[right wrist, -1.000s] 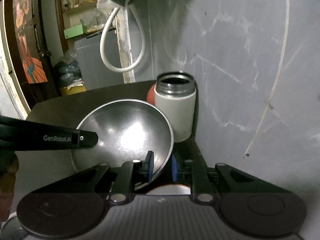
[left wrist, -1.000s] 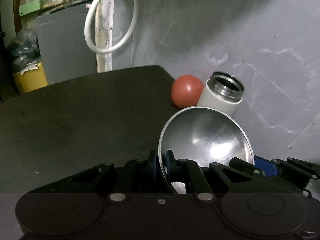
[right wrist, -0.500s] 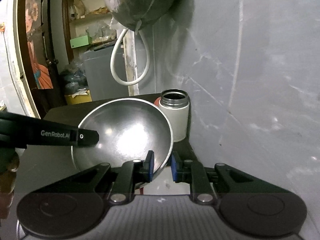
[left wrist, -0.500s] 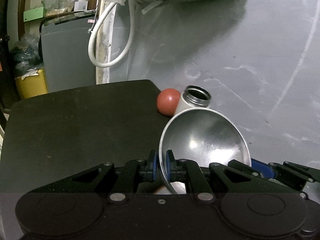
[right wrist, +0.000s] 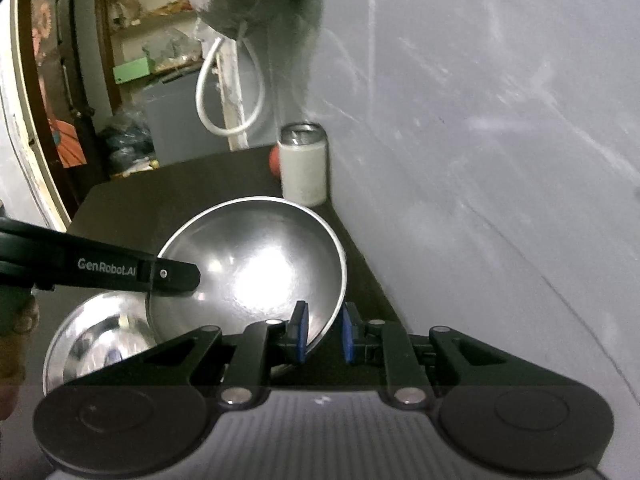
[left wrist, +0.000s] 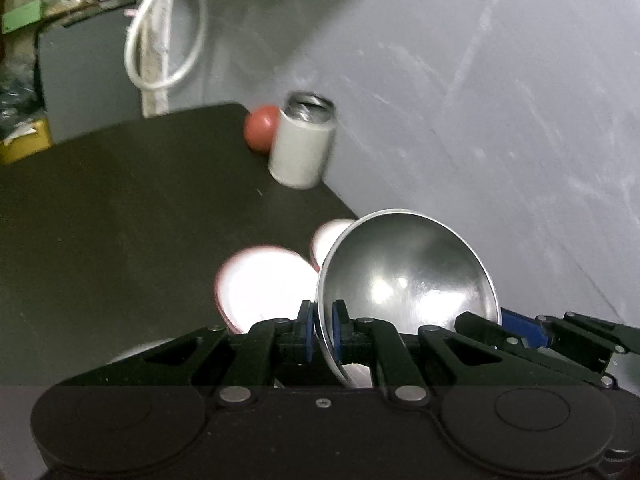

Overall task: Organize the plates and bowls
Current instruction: 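Carry the steel mixing bowl beside the steel plate stack and lower it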

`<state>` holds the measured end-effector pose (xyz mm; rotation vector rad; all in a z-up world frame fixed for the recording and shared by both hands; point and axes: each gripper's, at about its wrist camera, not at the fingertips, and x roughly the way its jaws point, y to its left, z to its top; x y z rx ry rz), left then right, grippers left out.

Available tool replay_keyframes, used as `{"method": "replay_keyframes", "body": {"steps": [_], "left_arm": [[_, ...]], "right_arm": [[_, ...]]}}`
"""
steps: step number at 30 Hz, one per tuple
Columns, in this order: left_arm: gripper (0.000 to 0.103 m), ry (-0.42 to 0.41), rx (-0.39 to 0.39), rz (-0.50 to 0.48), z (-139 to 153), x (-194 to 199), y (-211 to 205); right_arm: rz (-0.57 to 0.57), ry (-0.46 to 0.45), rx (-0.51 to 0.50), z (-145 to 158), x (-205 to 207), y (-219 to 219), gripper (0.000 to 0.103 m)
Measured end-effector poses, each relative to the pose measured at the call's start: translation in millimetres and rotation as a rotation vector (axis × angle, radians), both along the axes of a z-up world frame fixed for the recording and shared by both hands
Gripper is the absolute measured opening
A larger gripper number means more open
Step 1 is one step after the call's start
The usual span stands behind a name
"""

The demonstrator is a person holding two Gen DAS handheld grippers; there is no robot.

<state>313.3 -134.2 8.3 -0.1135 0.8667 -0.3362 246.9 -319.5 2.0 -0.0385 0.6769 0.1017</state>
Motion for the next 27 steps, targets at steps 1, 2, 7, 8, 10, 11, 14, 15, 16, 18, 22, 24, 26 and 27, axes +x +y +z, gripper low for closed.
{"method": "replay_keyframes", "body": {"steps": [1,2,7,8,10,11,14,15,16,18,22,24,26,27], "left_arm": [[0.009,0.014,-0.002,-0.013,-3,-4,-3],[0.009,0.027,-0.004,-0.024,-6,-8,-6],[0.01,0.098,-0.007,-0.091,-21,-26,-16],[0.01,0.111,-0.005,-0.106,-23,-29,-17],[0.01,0.138,0.002,-0.129,-27,-32,-20],[0.011,0.148,0.006,-0.14,-28,-34,-21],[0.01,0.173,0.019,-0.162,-29,-38,-22],[0.01,0.183,0.025,-0.168,-30,-39,-22],[0.01,0.195,0.033,-0.172,-32,-36,-23],[0.01,0.219,0.045,-0.176,-35,-38,-23],[0.01,0.273,0.051,-0.172,-41,-37,-20],[0.01,0.292,0.051,-0.167,-43,-36,-18],[0.01,0.301,0.052,-0.165,-44,-35,-17],[0.01,0.303,0.053,-0.165,-44,-34,-18]], "right_arm": [[-0.008,0.013,0.003,-2,-6,-4,0.02],[-0.015,0.026,0.007,-4,-11,-8,0.02],[-0.037,0.094,0.042,-15,-34,-24,0.02],[-0.04,0.109,0.049,-17,-38,-27,0.02],[-0.045,0.137,0.067,-21,-45,-30,0.02],[-0.046,0.15,0.076,-23,-47,-32,0.02],[-0.049,0.188,0.102,-28,-54,-35,0.02],[-0.048,0.198,0.107,-29,-54,-35,0.02],[-0.046,0.208,0.111,-30,-55,-35,0.02],[-0.039,0.223,0.11,-31,-55,-34,0.02],[-0.025,0.249,0.103,-31,-56,-31,0.02],[-0.019,0.253,0.097,-31,-57,-29,0.02],[-0.015,0.254,0.092,-30,-57,-28,0.02],[-0.014,0.256,0.09,-30,-56,-28,0.02]]}}
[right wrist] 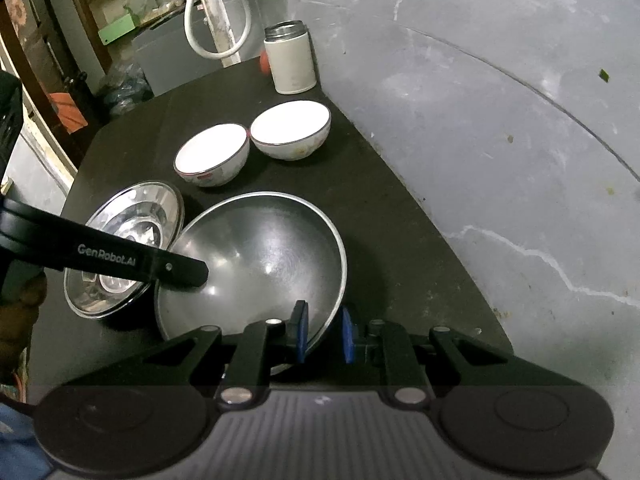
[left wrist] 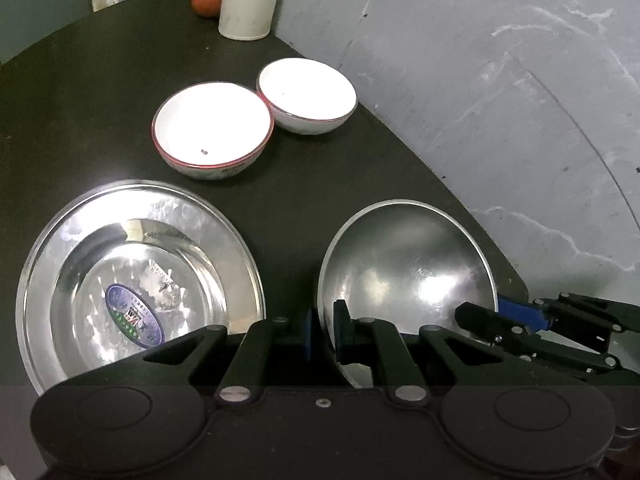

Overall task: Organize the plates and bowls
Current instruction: 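Carry the steel mixing bowl beside the steel plate stack and lower it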

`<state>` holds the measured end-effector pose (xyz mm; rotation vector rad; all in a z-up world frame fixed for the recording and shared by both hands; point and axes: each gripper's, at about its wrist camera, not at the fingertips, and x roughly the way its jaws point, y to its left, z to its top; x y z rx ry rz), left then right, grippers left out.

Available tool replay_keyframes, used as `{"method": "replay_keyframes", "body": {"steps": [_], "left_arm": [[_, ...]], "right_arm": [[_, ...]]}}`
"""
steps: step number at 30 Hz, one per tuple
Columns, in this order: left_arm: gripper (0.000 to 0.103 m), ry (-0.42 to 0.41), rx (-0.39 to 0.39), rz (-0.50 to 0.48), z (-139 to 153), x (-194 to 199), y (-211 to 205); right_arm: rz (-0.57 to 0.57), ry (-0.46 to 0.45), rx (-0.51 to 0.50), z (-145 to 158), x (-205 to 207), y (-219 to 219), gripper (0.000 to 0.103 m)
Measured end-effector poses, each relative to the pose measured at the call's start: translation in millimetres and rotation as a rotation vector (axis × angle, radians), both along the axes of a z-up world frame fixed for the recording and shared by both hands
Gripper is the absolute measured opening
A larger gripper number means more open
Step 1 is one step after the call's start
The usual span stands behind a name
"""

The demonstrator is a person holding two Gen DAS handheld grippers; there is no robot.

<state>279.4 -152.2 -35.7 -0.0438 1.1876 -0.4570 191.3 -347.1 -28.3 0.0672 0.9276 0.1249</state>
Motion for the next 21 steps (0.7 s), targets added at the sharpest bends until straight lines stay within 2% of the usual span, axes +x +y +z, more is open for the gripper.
{"method": "replay_keyframes", "body": {"steps": [12,21], "left_arm": [[0.012,0.011,0.003,-0.003,-1.1,0.5,0.8],[0.018,-0.011,0.015,0.011,4.3,2.9,3.2]], "right_arm": [[0.003,0.001,0.0,0.0,3.4,0.7,0.021],[0.0,-0.008,-0.01,2.1,7.9,0.6,0.025]]}}
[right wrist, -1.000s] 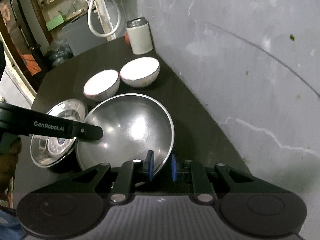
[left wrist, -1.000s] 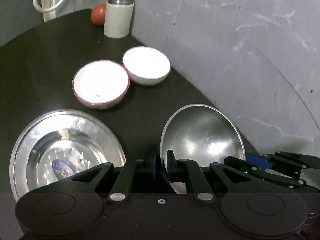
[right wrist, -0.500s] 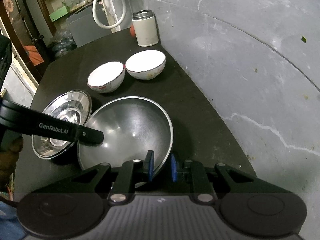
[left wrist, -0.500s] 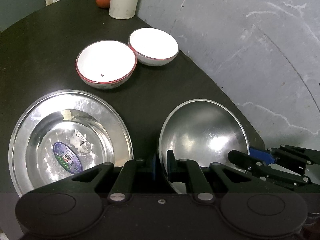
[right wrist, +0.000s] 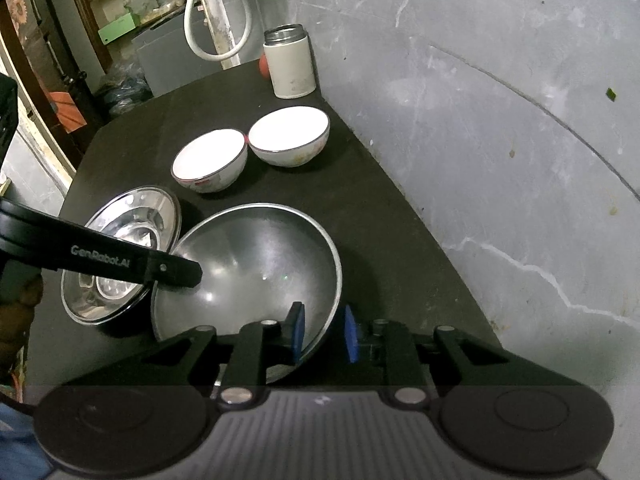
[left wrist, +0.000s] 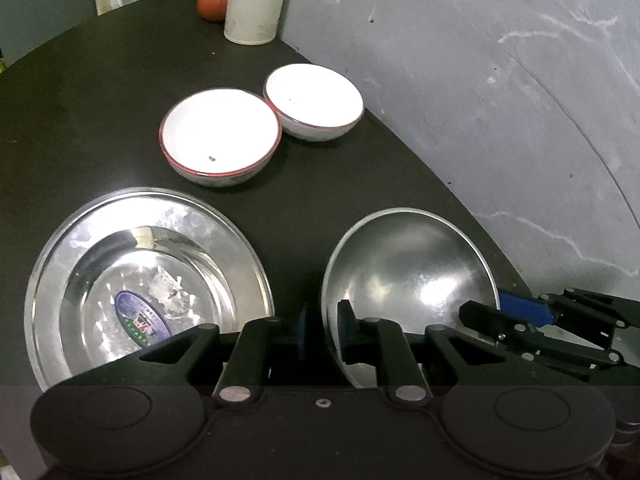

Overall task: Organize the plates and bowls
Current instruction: 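Carry the steel mixing bowl beside the steel plate stack and lower it, then open both tools and release the steel mixing bowl rim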

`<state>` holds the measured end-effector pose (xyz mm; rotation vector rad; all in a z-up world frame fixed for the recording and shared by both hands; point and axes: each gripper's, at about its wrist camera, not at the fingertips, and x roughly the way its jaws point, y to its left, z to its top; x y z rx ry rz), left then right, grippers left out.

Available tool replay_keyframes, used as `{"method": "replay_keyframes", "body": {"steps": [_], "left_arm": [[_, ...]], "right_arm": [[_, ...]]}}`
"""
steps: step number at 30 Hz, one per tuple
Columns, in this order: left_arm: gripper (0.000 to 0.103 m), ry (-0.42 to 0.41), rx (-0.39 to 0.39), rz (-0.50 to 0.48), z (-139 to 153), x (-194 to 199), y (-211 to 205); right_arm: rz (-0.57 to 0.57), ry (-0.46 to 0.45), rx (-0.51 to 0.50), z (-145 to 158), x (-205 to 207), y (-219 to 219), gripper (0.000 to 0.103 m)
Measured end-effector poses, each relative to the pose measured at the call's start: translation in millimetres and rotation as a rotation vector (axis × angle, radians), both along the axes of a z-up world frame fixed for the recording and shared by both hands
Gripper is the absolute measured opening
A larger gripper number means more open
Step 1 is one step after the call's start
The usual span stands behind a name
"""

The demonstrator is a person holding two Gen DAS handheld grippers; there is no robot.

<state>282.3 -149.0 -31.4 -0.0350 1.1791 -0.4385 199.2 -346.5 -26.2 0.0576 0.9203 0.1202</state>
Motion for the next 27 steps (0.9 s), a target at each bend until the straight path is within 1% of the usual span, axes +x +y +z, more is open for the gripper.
{"method": "replay_keyframes", "body": {"steps": [1,5,8,10,12,13,14,15,16,18,20,22,23,24,25,26,27], "left_arm": [[0.021,-0.002,0.002,0.003,1,0,1],[0.025,-0.008,0.003,0.008,3,1,3],[0.03,-0.02,0.004,0.007,5,1,4],[0.033,-0.031,0.001,0.006,7,0,4],[0.038,-0.043,0.001,0.001,10,0,4],[0.044,-0.049,0.003,-0.001,11,-1,4],[0.053,-0.06,0.008,-0.002,13,-2,3],[0.056,-0.069,0.014,-0.002,14,-3,3],[0.059,-0.08,0.018,0.0,16,-3,3],[0.061,-0.096,0.016,0.002,19,-4,5],[0.068,-0.112,0.014,0.01,23,-5,8],[0.076,-0.133,0.016,0.021,26,-5,11],[0.079,-0.141,0.017,0.028,27,-5,13],[0.081,-0.149,0.018,0.037,29,-5,15],[0.085,-0.155,0.018,0.046,30,-5,17],[0.089,-0.161,0.017,0.058,31,-4,19],[0.091,-0.167,0.018,0.071,31,-3,22]], "right_arm": [[-0.001,-0.001,-0.001,0,0,0,0.026],[-0.002,-0.009,-0.005,2,2,-1,0.03],[-0.003,-0.02,-0.009,4,3,-1,0.037],[-0.003,-0.027,-0.008,5,4,-2,0.044],[-0.002,-0.031,-0.007,7,5,-2,0.046],[-0.001,-0.034,-0.008,8,6,-3,0.048],[0.0,-0.037,-0.008,8,7,-3,0.049],[0.001,-0.041,-0.007,9,7,-3,0.053],[0.002,-0.045,-0.007,10,8,-3,0.056],[0.005,-0.052,-0.009,12,10,-2,0.059],[0.009,-0.063,-0.013,14,12,-1,0.065],[0.014,-0.072,-0.017,16,15,1,0.073],[0.019,-0.076,-0.018,17,17,2,0.074],[0.025,-0.081,-0.019,18,19,3,0.078],[0.031,-0.085,-0.022,19,20,4,0.084],[0.038,-0.089,-0.026,20,22,6,0.087],[0.045,-0.094,-0.031,21,23,7,0.091]]}}
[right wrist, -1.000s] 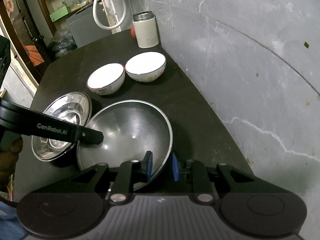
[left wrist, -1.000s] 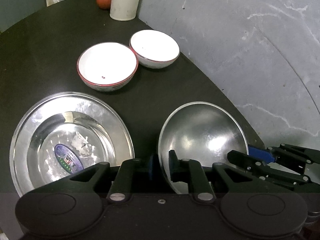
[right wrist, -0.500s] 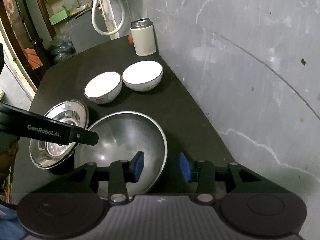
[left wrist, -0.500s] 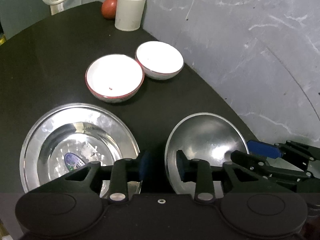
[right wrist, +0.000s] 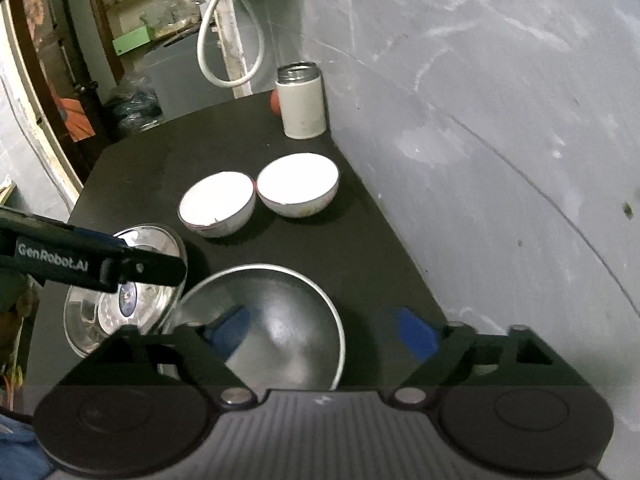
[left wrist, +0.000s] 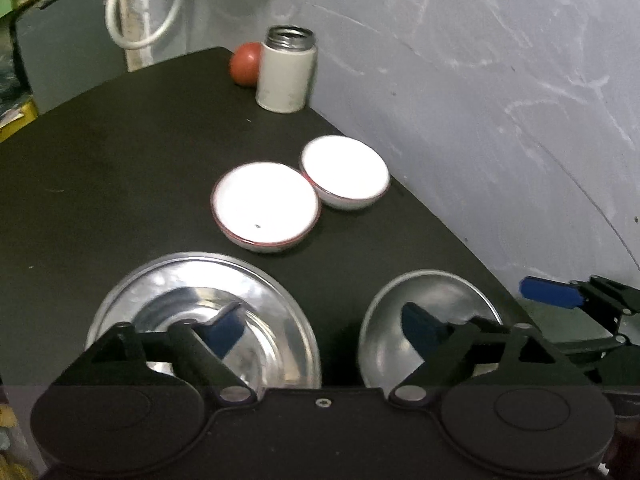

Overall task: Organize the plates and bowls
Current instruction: 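Open both tools and release the steel mixing bowl rim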

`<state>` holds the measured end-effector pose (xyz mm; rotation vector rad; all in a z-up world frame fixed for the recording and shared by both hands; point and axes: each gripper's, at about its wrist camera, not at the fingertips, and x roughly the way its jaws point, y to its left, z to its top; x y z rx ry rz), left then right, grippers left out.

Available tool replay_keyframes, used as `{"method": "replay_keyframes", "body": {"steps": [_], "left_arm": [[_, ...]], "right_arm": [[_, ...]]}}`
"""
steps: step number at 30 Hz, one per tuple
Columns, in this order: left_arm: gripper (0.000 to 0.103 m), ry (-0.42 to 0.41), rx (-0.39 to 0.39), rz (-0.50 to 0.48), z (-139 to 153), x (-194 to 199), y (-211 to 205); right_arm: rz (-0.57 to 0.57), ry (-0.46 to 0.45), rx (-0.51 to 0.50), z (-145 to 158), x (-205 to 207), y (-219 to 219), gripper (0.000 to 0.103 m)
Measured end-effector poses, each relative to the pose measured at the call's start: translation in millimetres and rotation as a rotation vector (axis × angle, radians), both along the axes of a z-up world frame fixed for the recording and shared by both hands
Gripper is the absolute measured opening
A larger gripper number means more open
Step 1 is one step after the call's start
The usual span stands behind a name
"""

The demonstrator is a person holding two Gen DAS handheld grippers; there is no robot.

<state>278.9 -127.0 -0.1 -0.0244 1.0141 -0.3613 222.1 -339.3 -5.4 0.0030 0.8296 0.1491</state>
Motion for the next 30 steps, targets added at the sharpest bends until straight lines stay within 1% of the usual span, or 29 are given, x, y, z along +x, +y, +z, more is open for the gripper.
{"method": "replay_keyframes", "body": {"steps": [2,3,4,5,13,16,19,23,27,30], "left_arm": [[0.1,-0.012,0.004,0.027,3,0,5],[0.102,-0.018,0.008,0.044,4,0,8],[0.102,-0.022,0.009,0.057,5,1,10],[0.102,-0.023,0.007,0.073,5,1,13],[0.102,-0.033,-0.011,0.223,13,-5,44],[0.102,-0.034,-0.018,0.287,16,-9,57],[0.102,-0.033,-0.012,0.346,19,-10,68],[0.102,-0.01,0.04,0.383,24,-10,75],[0.102,-0.009,0.109,0.372,35,-8,79],[0.102,-0.007,0.135,0.369,44,-4,83]], "right_arm": [[0.013,-0.008,-0.006,2,2,3,0.096],[0.019,-0.01,-0.009,2,3,5,0.099],[0.026,-0.012,-0.01,3,5,6,0.102],[0.033,-0.015,-0.011,3,5,7,0.102],[0.065,-0.031,-0.034,8,7,14,0.103],[0.063,-0.039,-0.026,9,7,14,0.103],[0.052,-0.066,0.0,11,6,12,0.103],[0.032,-0.092,0.062,9,4,9,0.103],[0.022,-0.081,0.105,9,11,10,0.103],[0.018,-0.084,0.118,11,16,15,0.103]]}}
